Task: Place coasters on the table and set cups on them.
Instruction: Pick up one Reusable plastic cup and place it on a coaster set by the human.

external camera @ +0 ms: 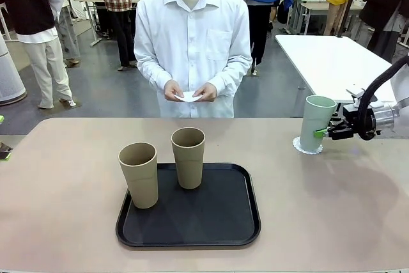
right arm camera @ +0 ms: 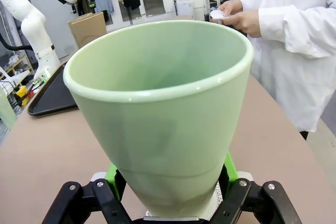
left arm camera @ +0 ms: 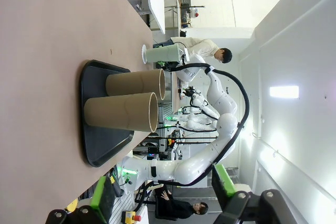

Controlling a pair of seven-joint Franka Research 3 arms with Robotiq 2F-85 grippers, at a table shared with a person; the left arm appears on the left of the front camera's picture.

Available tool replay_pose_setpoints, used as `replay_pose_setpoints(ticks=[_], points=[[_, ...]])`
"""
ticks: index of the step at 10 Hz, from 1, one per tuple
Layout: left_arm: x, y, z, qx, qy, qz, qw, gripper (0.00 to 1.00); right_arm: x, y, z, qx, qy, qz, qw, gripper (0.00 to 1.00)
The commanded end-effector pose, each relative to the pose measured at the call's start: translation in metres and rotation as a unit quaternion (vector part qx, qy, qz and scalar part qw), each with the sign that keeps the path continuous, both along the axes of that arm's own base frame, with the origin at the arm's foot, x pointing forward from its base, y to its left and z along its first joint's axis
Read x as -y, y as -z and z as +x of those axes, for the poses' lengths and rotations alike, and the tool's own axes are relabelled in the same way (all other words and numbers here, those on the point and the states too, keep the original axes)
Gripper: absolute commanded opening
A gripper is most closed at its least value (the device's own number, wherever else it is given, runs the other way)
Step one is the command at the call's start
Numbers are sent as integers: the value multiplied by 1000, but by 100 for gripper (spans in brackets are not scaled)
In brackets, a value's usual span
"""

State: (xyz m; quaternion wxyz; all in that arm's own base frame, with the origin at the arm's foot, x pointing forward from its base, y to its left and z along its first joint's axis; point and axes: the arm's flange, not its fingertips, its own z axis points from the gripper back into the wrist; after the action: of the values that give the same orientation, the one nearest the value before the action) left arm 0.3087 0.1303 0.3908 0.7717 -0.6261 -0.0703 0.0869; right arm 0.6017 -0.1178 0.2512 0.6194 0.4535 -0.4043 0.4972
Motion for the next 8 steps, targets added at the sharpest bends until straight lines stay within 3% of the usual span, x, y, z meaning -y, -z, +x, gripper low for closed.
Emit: replay_pose_setpoints(ticks=[1, 6, 7, 8], points=[[0, -1, 0, 6, -2, -7, 1000, 100, 2, 3, 9, 6, -15, 2, 1000, 84], [0, -1, 0, 6, -2, -7, 1000, 100, 2, 13, 14, 0, -19, 4, 1000, 84], [0, -1, 0, 6, -2, -7, 1000, 100, 2, 13, 14, 3, -18, 1, 1000, 100], [0, -1, 0, 6, -2, -7, 1000, 100, 2, 13, 14, 2, -19, 1, 1000, 100]])
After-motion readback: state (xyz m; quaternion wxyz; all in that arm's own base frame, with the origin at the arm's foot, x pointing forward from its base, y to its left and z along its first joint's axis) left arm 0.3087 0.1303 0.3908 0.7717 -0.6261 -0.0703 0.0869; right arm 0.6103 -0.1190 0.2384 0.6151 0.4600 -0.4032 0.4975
